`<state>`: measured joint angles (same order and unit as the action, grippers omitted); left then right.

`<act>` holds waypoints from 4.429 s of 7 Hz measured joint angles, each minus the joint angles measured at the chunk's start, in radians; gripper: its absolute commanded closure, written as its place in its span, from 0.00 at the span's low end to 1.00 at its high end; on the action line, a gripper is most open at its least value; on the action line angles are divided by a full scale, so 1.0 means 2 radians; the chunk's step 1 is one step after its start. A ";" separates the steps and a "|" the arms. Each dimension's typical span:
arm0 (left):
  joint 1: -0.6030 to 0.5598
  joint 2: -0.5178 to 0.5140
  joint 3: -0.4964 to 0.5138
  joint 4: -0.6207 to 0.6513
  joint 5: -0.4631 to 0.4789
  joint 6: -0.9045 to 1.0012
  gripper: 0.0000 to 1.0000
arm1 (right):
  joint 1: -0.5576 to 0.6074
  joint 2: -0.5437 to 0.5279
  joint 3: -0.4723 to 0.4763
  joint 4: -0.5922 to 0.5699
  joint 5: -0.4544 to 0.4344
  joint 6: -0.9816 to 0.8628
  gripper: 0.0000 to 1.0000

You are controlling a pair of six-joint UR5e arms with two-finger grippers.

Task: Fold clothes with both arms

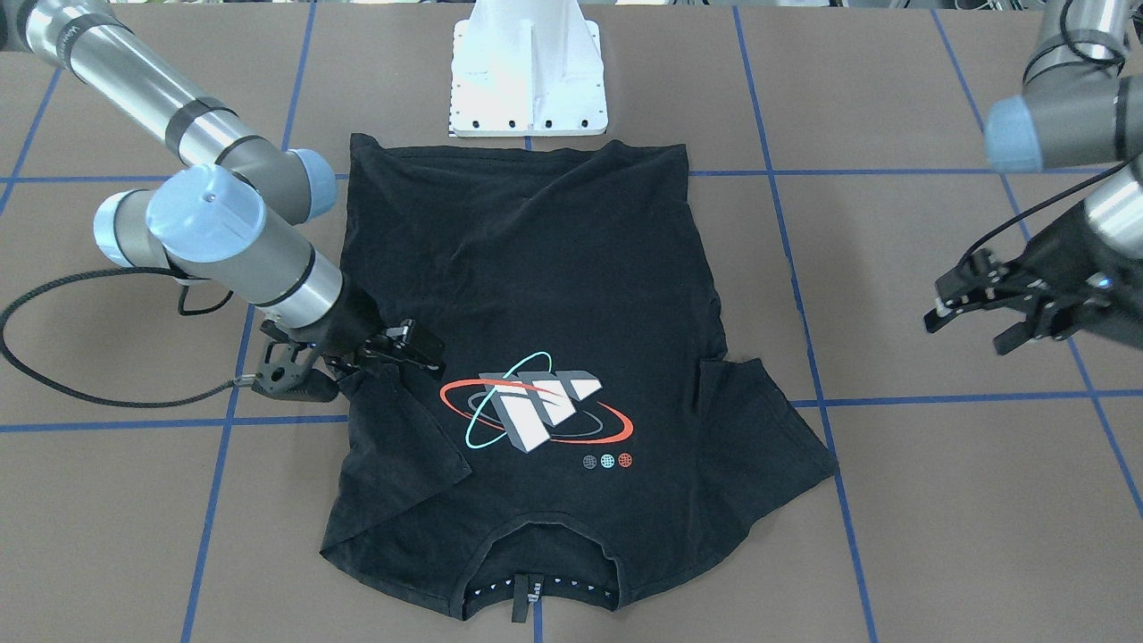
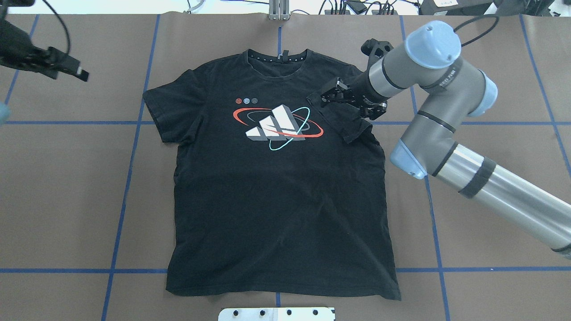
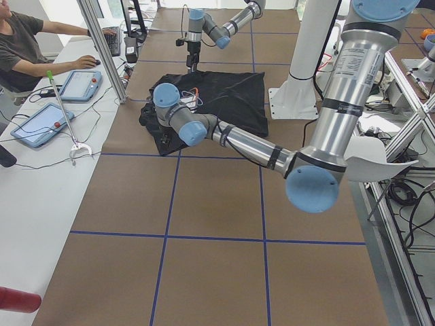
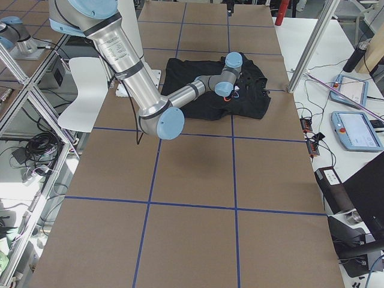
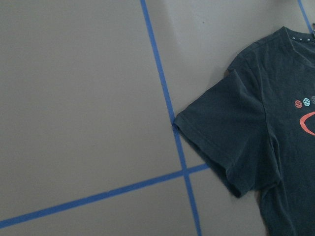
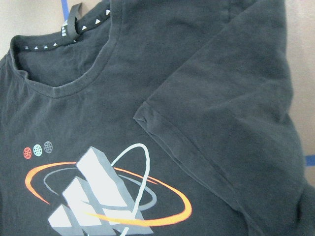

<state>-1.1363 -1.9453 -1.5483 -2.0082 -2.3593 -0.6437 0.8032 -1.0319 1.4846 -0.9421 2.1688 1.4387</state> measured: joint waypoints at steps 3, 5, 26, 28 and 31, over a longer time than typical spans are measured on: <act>0.042 -0.080 0.226 -0.211 0.031 -0.046 0.25 | 0.015 -0.080 0.077 0.001 0.009 -0.001 0.00; 0.060 -0.098 0.276 -0.262 0.062 -0.087 0.33 | 0.018 -0.093 0.087 0.001 0.009 -0.001 0.00; 0.151 -0.233 0.230 -0.190 0.140 -0.327 0.00 | 0.005 -0.090 0.091 -0.001 -0.017 0.036 0.00; 0.154 -0.194 0.151 -0.188 0.137 -0.357 0.00 | -0.034 -0.108 0.133 -0.026 -0.053 0.119 0.00; 0.175 -0.085 0.002 -0.189 0.140 -0.385 0.00 | -0.193 -0.223 0.306 -0.142 -0.207 0.216 0.00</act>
<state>-0.7862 -2.1163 -1.5446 -2.3862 -2.0784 -1.4145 0.4166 -1.4774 2.0961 -1.2256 1.7545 1.8703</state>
